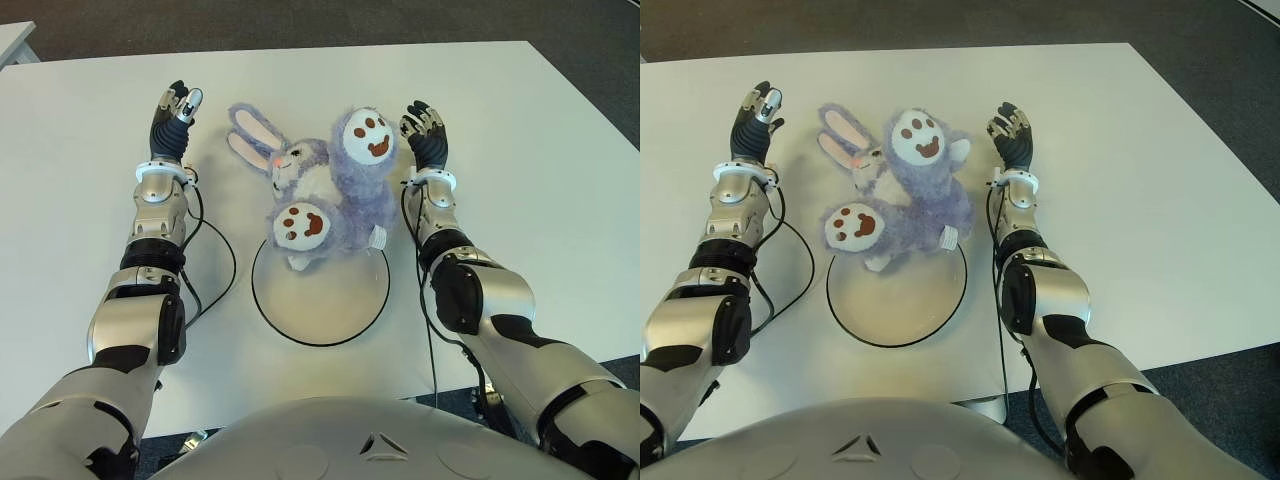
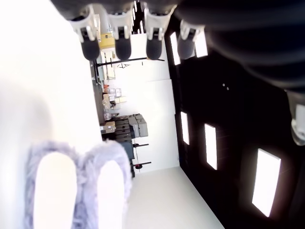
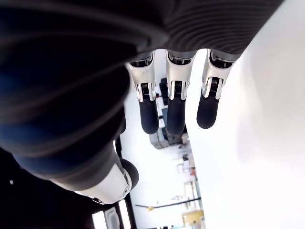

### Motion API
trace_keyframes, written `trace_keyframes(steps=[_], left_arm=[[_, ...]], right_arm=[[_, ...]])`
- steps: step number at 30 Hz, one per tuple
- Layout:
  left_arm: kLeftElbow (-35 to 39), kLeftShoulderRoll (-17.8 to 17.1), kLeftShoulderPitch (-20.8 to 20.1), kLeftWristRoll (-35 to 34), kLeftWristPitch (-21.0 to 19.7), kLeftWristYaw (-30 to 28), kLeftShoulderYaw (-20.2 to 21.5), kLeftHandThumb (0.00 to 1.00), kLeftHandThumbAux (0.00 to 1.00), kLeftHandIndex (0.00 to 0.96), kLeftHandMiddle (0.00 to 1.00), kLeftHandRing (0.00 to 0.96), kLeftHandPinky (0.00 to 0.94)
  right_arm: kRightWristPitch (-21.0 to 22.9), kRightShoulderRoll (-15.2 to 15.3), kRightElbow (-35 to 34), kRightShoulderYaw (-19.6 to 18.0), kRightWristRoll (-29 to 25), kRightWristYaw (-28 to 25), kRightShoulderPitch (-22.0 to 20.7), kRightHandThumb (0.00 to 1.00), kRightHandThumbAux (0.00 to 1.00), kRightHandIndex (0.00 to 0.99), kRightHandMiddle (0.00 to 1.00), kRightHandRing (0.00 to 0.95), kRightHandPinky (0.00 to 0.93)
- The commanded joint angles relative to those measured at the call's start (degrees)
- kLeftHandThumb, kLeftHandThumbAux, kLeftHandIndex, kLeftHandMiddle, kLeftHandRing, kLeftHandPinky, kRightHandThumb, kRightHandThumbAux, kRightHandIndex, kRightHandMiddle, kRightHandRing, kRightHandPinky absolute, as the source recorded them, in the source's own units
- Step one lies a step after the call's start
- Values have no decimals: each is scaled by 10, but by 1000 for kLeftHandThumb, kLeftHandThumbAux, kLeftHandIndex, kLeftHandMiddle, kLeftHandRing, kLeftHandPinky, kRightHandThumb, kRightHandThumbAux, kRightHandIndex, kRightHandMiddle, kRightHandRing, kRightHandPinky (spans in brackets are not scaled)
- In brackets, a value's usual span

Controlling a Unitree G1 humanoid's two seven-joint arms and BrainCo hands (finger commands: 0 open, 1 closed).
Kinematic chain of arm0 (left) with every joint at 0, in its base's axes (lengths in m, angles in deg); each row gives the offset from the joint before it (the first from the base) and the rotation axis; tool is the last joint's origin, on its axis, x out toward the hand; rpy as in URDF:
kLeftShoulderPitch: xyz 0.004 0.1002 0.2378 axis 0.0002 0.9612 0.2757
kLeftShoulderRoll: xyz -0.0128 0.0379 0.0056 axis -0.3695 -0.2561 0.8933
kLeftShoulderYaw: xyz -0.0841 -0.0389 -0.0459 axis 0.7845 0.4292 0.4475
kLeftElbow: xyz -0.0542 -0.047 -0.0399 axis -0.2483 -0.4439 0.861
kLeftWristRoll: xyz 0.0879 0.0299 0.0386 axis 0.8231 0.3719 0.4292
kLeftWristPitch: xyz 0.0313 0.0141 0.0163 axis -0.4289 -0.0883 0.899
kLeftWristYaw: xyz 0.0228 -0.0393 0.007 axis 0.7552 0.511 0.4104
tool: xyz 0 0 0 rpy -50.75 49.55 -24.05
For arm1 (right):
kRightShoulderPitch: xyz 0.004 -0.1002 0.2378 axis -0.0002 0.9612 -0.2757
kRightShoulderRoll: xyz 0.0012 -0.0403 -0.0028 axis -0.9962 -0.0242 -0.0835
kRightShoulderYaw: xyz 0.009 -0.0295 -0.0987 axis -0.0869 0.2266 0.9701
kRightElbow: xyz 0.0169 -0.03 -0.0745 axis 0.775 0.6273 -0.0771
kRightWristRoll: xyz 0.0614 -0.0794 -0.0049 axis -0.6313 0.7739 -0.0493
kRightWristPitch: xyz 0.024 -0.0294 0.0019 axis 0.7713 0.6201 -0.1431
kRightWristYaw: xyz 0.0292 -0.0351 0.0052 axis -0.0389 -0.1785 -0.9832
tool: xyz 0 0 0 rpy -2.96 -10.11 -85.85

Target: Put the doll into the plate.

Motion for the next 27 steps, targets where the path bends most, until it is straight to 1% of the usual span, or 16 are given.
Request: trace_keyframes(steps=[1, 11, 16, 27], left_arm=[[-20, 8, -5, 0, 3, 1, 2, 0, 399, 0, 19, 0, 0], [-39, 14, -7, 3, 7, 7, 1, 0, 401, 0, 28, 0, 0], [-52, 17, -8, 2, 7, 8, 2, 0, 403, 0, 39, 5, 0], [-60, 19, -9, -1, 5, 7, 4, 0, 402, 0, 30, 2, 0]], right_arm=[[-5, -4, 1, 3, -2, 0, 1, 400, 881, 153, 182, 174, 198], [-9, -6, 1, 5, -4, -1, 3, 383, 886, 138, 173, 173, 207], [-7, -6, 1, 7, -2, 2, 4, 322, 877, 133, 163, 166, 203], [-8, -6, 0, 8, -3, -1, 6, 297, 877, 124, 153, 156, 193]])
